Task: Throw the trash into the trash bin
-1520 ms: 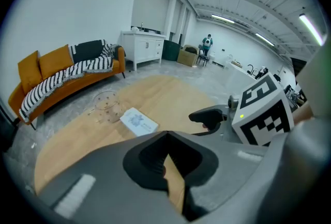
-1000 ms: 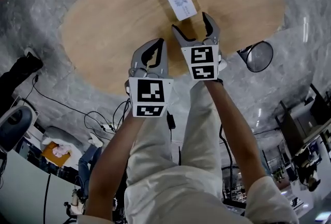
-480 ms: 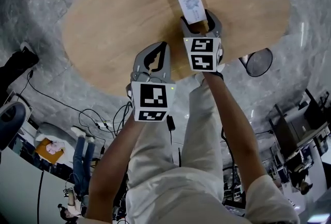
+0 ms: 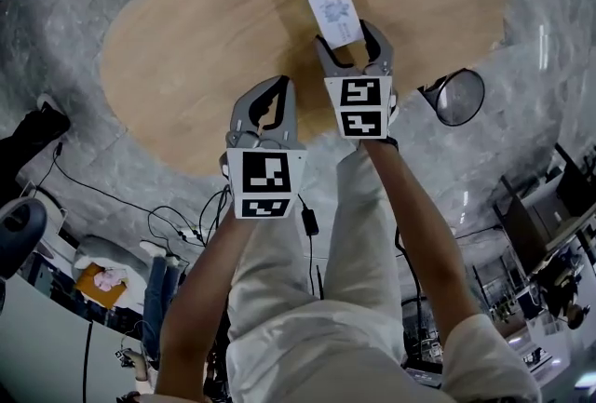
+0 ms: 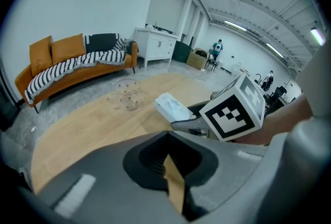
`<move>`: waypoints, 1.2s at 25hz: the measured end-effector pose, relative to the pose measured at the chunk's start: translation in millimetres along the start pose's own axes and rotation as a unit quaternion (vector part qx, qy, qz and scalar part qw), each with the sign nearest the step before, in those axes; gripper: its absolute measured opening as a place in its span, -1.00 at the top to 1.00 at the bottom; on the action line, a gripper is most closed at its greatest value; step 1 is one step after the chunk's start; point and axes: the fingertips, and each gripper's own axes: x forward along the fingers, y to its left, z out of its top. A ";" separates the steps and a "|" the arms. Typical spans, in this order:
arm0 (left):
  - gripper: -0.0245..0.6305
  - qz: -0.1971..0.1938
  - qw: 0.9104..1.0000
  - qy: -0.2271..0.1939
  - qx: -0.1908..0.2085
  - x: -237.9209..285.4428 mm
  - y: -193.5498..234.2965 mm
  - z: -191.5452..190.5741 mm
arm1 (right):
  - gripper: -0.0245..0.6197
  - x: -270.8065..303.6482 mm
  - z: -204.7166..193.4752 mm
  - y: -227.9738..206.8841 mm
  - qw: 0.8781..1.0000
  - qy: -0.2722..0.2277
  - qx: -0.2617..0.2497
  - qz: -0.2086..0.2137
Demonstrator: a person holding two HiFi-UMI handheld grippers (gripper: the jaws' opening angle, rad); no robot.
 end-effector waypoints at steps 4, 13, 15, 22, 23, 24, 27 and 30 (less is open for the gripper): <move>0.92 -0.014 1.000 -0.004 0.012 1.4 -13.3 0.5 | -0.16 -11.9 -5.7 -2.6 1.000 -0.010 0.017 -0.005; 0.92 -0.050 0.997 -0.001 0.059 13.4 -88.1 6.3 | -0.16 -62.2 -44.0 -58.9 0.997 -0.026 0.069 -0.038; 0.92 -0.056 0.996 0.000 0.066 15.5 -101.7 4.8 | -0.16 -74.0 -54.6 -69.5 0.995 -0.026 0.079 -0.046; 0.92 -0.083 0.991 0.010 0.104 28.2 -181.2 2.8 | -0.16 -131.8 -114.5 -126.4 0.989 -0.024 0.123 -0.077; 0.92 -0.087 0.990 0.011 0.108 31.0 -192.0 2.9 | -0.16 -138.2 -123.2 -134.6 0.988 -0.023 0.128 -0.081; 0.92 -0.090 0.990 0.013 0.111 32.8 -197.7 2.9 | -0.16 -141.6 -128.7 -138.8 0.987 -0.022 0.132 -0.084; 0.92 -0.102 0.987 0.019 0.121 34.0 -195.9 2.8 | -0.16 -140.5 -134.1 -137.7 0.985 -0.018 0.146 -0.093; 0.92 -0.113 0.985 0.024 0.132 37.2 -211.9 1.5 | -0.16 -147.5 -146.8 -148.8 0.981 -0.021 0.161 -0.106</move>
